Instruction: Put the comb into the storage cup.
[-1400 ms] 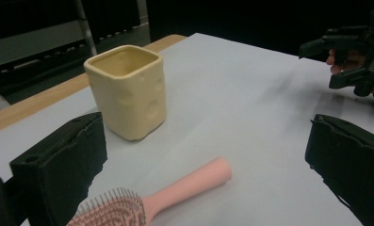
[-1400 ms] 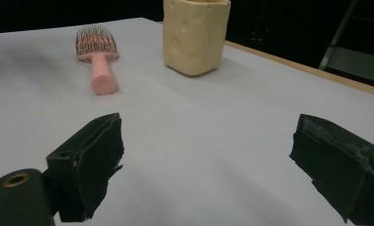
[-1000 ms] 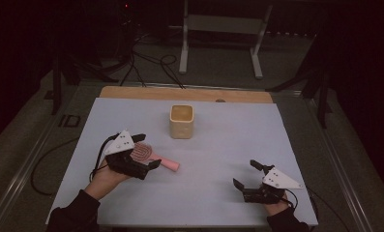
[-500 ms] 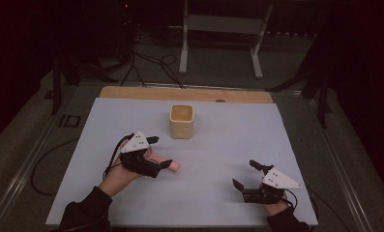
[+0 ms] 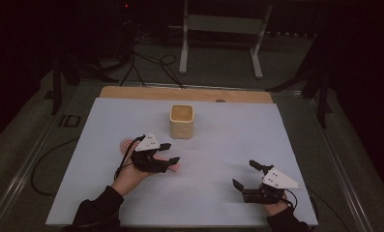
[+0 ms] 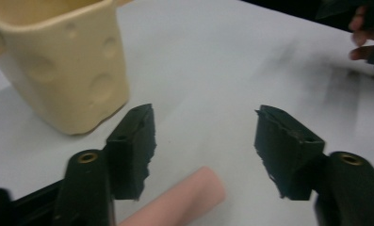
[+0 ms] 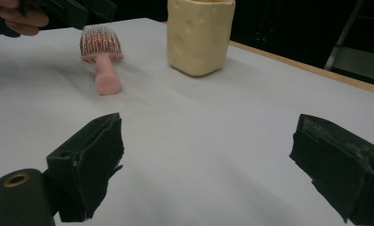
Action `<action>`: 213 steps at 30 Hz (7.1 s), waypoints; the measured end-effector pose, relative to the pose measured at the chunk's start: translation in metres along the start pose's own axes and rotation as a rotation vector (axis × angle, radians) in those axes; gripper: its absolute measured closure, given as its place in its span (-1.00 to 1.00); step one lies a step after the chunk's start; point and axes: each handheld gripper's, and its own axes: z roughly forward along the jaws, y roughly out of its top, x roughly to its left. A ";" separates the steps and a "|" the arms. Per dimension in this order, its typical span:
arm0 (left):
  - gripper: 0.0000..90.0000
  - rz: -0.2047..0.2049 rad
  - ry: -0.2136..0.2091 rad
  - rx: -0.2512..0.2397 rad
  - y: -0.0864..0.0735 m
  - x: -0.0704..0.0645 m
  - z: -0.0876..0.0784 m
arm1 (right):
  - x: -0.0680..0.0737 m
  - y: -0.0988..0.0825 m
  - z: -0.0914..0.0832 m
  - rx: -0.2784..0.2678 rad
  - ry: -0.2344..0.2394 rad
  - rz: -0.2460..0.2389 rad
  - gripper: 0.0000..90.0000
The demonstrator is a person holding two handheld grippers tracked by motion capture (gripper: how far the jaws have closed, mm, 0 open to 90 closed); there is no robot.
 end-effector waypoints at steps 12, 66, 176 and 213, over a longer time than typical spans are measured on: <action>0.55 -0.008 0.045 0.050 -0.005 0.005 0.018 | 0.000 0.000 0.000 -0.001 0.004 0.004 -0.79; 1.00 -0.069 0.016 0.321 -0.021 0.004 0.036 | 0.001 0.000 0.002 0.009 0.024 0.005 -0.79; 1.00 -0.126 0.203 0.486 -0.056 0.040 -0.160 | 0.003 0.001 0.005 0.012 0.024 0.010 -0.79; -0.96 -0.079 0.126 0.680 -0.045 0.067 -0.124 | 0.004 0.001 0.006 0.017 0.033 0.006 -0.79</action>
